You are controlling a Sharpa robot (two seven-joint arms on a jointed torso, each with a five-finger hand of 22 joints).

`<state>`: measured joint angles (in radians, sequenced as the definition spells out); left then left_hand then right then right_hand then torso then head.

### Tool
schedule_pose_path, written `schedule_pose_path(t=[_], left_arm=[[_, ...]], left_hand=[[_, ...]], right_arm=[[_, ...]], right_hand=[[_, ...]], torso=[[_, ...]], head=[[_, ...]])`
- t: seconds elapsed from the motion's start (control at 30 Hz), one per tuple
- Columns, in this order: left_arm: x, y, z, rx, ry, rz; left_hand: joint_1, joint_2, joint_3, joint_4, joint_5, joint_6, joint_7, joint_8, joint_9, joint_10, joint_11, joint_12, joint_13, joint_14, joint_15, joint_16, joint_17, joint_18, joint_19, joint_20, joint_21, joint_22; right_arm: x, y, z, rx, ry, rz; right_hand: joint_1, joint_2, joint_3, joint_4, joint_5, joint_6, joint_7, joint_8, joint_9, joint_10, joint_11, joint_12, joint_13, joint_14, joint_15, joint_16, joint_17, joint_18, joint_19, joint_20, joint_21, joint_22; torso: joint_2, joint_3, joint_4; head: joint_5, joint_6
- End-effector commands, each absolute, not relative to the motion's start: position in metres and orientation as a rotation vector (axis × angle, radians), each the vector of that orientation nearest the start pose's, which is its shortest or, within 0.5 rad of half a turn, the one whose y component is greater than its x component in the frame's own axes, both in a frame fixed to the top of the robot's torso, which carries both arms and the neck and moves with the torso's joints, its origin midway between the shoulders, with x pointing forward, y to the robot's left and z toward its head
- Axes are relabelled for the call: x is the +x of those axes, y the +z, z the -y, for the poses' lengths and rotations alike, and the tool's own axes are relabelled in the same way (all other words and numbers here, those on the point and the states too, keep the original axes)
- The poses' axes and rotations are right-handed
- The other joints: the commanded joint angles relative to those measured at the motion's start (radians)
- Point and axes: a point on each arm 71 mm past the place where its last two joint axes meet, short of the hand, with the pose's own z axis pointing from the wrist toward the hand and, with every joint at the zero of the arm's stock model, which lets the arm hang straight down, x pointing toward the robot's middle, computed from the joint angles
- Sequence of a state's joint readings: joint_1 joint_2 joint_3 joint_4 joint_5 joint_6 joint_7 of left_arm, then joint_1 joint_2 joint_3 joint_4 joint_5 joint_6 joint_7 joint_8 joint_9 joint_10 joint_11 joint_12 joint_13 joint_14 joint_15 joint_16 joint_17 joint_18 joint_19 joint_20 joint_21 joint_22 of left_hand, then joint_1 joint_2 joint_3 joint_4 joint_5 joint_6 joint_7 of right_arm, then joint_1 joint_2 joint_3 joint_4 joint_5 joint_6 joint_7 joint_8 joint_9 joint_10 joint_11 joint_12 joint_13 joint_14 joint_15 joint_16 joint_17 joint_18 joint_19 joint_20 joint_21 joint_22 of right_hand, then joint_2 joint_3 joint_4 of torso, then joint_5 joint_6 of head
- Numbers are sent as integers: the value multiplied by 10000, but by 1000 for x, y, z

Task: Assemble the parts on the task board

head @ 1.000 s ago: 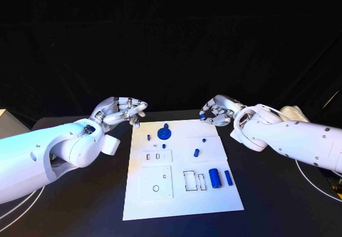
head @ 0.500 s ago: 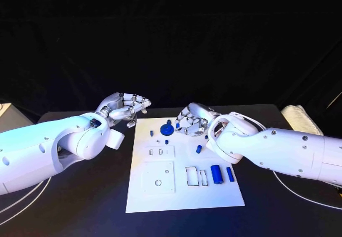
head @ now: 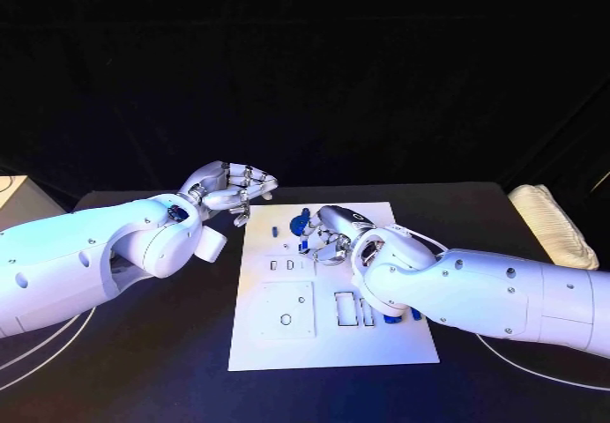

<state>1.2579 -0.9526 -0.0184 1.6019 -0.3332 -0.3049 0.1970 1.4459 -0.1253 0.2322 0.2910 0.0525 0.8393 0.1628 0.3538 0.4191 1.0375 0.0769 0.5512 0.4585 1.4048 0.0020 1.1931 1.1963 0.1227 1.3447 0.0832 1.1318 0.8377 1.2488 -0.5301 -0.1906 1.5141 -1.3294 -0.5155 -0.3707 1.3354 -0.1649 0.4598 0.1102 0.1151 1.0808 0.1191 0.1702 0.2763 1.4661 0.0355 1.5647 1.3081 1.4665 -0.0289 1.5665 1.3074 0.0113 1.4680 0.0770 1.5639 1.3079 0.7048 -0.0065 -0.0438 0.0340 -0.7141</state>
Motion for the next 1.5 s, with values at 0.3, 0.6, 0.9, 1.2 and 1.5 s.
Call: schedule_pose_path(t=[0.3,0.6,0.9,1.2,1.5], left_arm=[[482,-142,-230,-7698,-13561,-15856],[482,-141,-229,-7682,-13621,-15803],[482,-141,-230,-7683,-13620,-15747],[481,-141,-231,-7684,-13611,-15722],[481,-141,-231,-7695,-13642,-15724]], left_hand=[[-238,-101,219,-9,-41,-72,62,-32,48,-76,108,-435,-341,-903,72,-1697,-1240,81,-193,104,-474,-600],[-266,-110,228,-5,-41,-69,72,-28,52,-62,117,-467,-374,-958,83,-1817,-1317,37,-124,118,-330,-355],[-281,-122,231,-6,-41,-66,75,-25,55,-51,122,-484,-393,-966,92,-1829,-1307,14,-93,129,-255,-232],[-290,-132,231,-7,-41,-65,77,-24,57,-46,125,-494,-404,-968,97,-1831,-1298,1,-76,135,-208,-158],[-297,-139,233,-8,-41,-64,79,-22,59,-39,128,-505,-416,-976,103,-1842,-1297,-4,-76,140,-192,-133]], right_arm=[[455,-217,52,-315,7105,-16616],[454,-226,48,-374,7090,-16657],[454,-233,47,-477,7003,-16866],[454,-238,50,-543,6872,-17019],[453,-240,48,-582,6932,-17033]], right_hand=[[-170,-24,51,-8,64,26,-47,69,-3,1047,-8,61,2627,1043,-38,43,2634,-96,999,-50,9,2582],[-235,-62,49,-13,64,18,-47,79,-2,1047,-8,61,2627,1043,-39,43,2634,-96,999,-51,10,2582],[-274,-89,47,-19,61,4,-45,80,-3,1047,-7,61,2627,1043,-39,43,2634,-92,993,-51,-4,2571],[-361,-160,35,-31,45,-35,-33,78,-9,1047,2,61,2627,1043,-35,43,2634,-85,981,-49,-28,2553],[-417,-195,30,-32,38,-67,-21,72,-15,1047,10,61,2627,1043,-29,43,2634,-79,972,-46,-48,2537]], torso=[[11,11,-5],[8,-4,4],[6,3,-1],[1,7,-14],[7,7,-7]], head=[[40,-119],[56,-177],[96,-238],[118,-261],[120,-260]])
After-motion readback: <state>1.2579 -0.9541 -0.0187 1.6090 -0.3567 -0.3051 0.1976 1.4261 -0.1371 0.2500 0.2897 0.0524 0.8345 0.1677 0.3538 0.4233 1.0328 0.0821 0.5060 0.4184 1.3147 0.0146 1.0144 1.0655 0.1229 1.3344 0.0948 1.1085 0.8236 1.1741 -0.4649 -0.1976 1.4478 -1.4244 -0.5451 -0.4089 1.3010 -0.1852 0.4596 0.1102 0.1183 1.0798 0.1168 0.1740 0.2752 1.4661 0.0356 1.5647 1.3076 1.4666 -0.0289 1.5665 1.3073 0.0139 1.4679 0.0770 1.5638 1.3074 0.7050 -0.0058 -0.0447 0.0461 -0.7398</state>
